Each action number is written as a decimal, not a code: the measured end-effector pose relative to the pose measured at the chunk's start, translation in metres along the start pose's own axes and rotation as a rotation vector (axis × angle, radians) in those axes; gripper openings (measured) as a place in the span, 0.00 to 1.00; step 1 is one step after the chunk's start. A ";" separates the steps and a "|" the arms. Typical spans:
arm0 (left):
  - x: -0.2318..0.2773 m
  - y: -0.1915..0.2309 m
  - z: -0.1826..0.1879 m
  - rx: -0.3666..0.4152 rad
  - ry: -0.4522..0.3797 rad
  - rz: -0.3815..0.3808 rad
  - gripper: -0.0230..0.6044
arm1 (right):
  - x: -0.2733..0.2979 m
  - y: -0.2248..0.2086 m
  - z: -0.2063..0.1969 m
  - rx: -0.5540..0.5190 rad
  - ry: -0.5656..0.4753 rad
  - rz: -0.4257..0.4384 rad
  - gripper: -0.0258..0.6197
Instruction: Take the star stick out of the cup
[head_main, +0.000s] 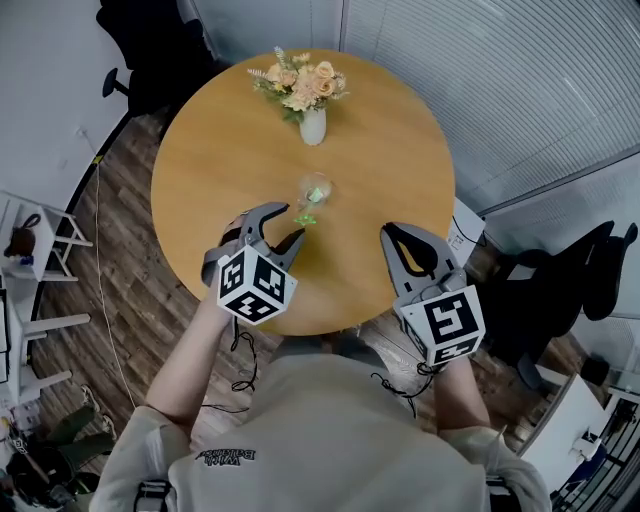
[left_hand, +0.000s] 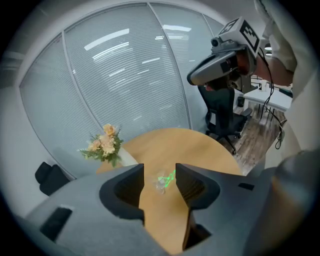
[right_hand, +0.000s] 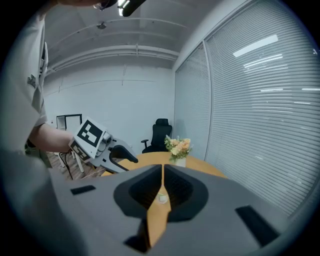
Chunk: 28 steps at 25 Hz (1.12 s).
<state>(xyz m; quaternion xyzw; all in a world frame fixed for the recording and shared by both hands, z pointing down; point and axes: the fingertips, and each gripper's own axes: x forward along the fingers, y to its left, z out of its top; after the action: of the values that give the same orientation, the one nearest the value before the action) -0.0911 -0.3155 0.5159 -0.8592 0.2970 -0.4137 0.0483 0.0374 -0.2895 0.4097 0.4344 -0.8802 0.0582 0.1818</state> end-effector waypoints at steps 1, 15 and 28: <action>0.008 -0.005 -0.005 -0.019 0.006 -0.035 0.34 | 0.001 -0.001 -0.003 0.004 0.006 0.000 0.09; 0.081 -0.038 -0.046 -0.031 0.125 -0.154 0.34 | 0.006 -0.010 -0.051 0.101 0.106 0.005 0.09; 0.083 -0.018 -0.034 -0.118 0.072 -0.049 0.10 | 0.002 -0.017 -0.068 0.129 0.131 -0.013 0.09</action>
<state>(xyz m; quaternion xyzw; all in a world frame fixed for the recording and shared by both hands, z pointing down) -0.0677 -0.3411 0.6007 -0.8521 0.3015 -0.4273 -0.0230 0.0683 -0.2834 0.4728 0.4464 -0.8579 0.1420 0.2110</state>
